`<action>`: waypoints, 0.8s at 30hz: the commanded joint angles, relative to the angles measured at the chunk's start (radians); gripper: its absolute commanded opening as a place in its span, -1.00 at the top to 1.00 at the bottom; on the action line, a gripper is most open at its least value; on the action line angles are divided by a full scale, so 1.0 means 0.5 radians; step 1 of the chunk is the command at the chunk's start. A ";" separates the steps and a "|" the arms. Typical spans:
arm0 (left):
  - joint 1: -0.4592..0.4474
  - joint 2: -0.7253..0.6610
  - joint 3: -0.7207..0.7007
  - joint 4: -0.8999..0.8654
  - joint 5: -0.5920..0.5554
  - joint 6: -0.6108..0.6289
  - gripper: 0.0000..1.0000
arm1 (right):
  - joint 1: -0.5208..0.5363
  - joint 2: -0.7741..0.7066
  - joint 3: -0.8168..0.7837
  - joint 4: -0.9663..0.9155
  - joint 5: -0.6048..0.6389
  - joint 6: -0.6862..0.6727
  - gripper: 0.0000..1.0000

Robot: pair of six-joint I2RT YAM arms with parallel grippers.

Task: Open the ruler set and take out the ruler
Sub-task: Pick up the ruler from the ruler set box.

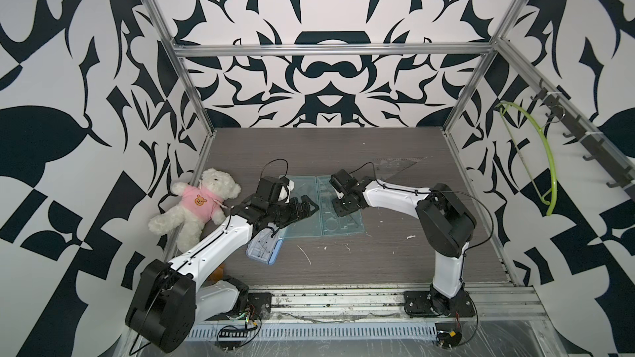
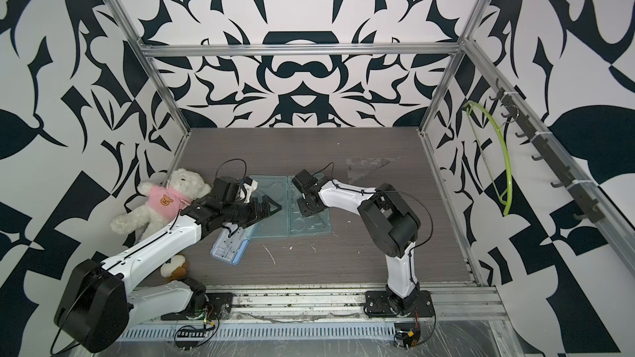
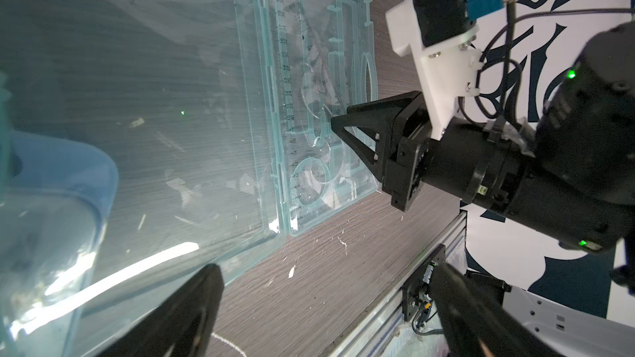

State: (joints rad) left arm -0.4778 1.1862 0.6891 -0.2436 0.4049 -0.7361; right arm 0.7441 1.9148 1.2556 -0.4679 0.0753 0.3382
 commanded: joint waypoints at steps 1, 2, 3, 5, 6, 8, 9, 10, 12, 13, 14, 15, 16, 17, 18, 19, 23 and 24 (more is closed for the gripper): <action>-0.002 0.000 0.035 0.006 -0.014 0.004 -0.98 | 0.012 -0.066 0.012 -0.147 0.040 0.023 0.65; -0.002 -0.002 0.033 0.006 -0.015 0.003 -0.99 | 0.012 -0.081 0.021 -0.157 0.040 0.021 0.65; -0.003 0.001 0.030 0.006 -0.017 0.003 -0.98 | 0.012 -0.092 0.027 -0.161 0.040 0.020 0.65; -0.003 0.004 0.030 0.005 -0.018 0.003 -0.99 | 0.013 -0.114 0.041 -0.174 0.040 0.014 0.65; -0.003 0.002 0.030 0.006 -0.015 0.003 -0.98 | 0.012 -0.125 0.047 -0.182 0.040 0.013 0.65; -0.002 0.009 0.030 0.008 -0.015 0.003 -0.99 | 0.012 -0.136 0.059 -0.197 0.040 0.005 0.65; -0.003 0.013 0.031 0.009 -0.016 0.002 -0.98 | 0.014 -0.139 0.065 -0.203 0.040 0.001 0.65; -0.002 0.013 0.033 0.009 -0.016 0.003 -0.98 | 0.013 -0.139 0.076 -0.211 0.040 -0.004 0.65; -0.003 0.015 0.033 0.010 -0.017 0.003 -0.99 | 0.012 -0.136 0.089 -0.220 0.040 -0.009 0.65; -0.002 0.014 0.036 0.009 -0.019 0.003 -0.98 | 0.013 -0.140 0.096 -0.224 0.040 -0.011 0.65; -0.004 0.014 0.031 0.009 -0.022 0.003 -0.98 | 0.012 -0.147 0.102 -0.225 0.040 -0.010 0.65; -0.004 0.009 0.031 0.010 -0.022 0.003 -0.99 | 0.012 -0.155 0.106 -0.226 0.040 -0.009 0.65; -0.002 0.008 0.030 0.009 -0.023 0.003 -0.98 | 0.012 -0.163 0.111 -0.225 0.040 -0.011 0.65; -0.003 0.007 0.030 0.010 -0.024 0.003 -0.98 | 0.012 -0.170 0.119 -0.225 0.037 -0.009 0.65; -0.002 0.006 0.030 0.009 -0.024 0.003 -0.99 | 0.012 -0.177 0.124 -0.225 0.032 -0.010 0.65; -0.003 0.008 0.031 0.010 -0.024 0.000 -0.99 | 0.012 -0.181 0.131 -0.223 0.024 -0.011 0.65; -0.003 0.002 0.028 0.015 -0.028 -0.006 -0.98 | 0.011 -0.208 0.147 -0.229 0.015 -0.001 0.65; -0.004 -0.001 0.030 0.015 -0.032 -0.007 -0.99 | 0.012 -0.215 0.151 -0.231 0.015 -0.001 0.65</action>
State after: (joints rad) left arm -0.4778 1.1870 0.6891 -0.2428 0.3996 -0.7368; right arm 0.7460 1.8576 1.2861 -0.5720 0.0753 0.3378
